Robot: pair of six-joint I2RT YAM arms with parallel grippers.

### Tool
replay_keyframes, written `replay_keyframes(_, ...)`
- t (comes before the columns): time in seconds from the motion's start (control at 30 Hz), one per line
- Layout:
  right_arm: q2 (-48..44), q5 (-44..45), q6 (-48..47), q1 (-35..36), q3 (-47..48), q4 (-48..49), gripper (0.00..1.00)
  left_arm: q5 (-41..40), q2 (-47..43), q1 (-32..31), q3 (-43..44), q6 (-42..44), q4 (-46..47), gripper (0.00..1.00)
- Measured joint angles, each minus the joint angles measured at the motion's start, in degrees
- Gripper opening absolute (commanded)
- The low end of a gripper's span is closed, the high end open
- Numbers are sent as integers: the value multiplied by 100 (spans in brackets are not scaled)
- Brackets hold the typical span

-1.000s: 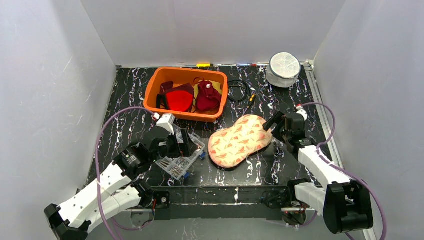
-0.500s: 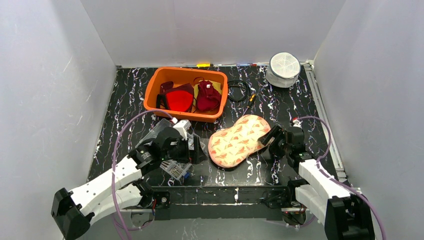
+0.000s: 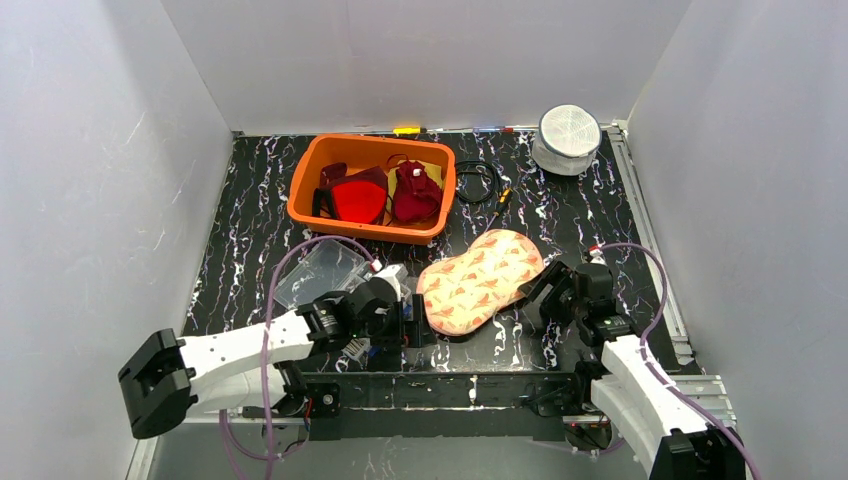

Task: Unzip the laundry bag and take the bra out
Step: Adjust the laundry bag at the center of the board.

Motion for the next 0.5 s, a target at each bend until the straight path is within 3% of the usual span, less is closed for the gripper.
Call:
replay_keyframes(0.27,-107,-28,223,0,411,-310,85,-369,1180,-118,46,-673,658,78)
replay_keyframes(0.5,-212,-76,372,0,756,-350,86,-710,2026,-118,505,-999,817,77)
